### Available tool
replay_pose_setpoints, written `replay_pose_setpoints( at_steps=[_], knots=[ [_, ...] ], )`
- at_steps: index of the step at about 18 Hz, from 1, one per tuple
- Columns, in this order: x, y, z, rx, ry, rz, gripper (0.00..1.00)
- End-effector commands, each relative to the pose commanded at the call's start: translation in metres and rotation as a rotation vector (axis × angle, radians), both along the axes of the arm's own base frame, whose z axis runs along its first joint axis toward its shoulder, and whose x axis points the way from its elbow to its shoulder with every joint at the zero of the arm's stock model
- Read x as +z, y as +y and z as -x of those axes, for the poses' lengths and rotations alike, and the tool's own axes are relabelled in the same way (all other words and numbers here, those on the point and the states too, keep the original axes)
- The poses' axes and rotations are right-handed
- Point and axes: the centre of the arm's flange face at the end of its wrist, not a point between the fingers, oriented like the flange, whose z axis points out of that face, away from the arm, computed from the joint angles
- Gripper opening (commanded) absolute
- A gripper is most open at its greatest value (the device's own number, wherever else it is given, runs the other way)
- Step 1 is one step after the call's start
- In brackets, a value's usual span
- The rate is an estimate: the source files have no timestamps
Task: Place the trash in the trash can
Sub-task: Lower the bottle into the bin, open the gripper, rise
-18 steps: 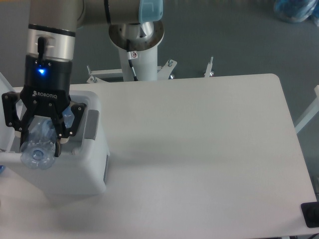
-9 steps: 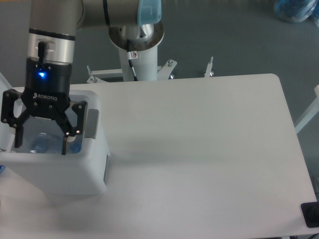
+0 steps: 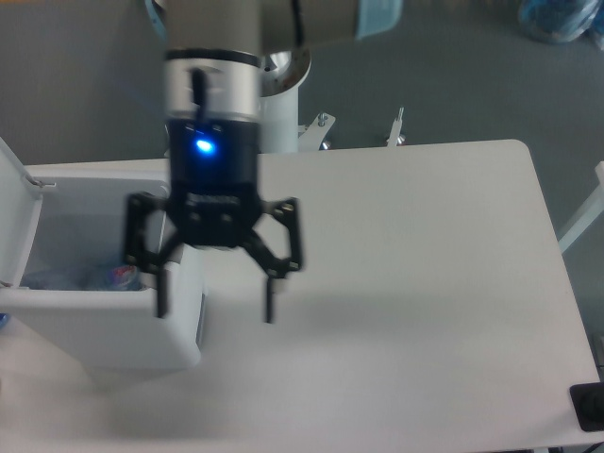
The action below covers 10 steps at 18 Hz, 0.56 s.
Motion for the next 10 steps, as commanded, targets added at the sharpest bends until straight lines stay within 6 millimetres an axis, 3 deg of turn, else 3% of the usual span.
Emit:
replay_pose_setpoints(
  at_steps=[3, 5, 7, 10],
  knots=[
    [-0.018, -0.016, 0.016, -0.048, 0.036, 0.100, 1.00],
    [-0.011, -0.036, 0.014, -0.078, 0.079, 0.133, 1.00],
    [-0.012, -0.053, 0.025, -0.088, 0.079, 0.128, 1.00],
    [-0.013, -0.060, 0.026, -0.087, 0.068, 0.123, 1.00]
  ],
)
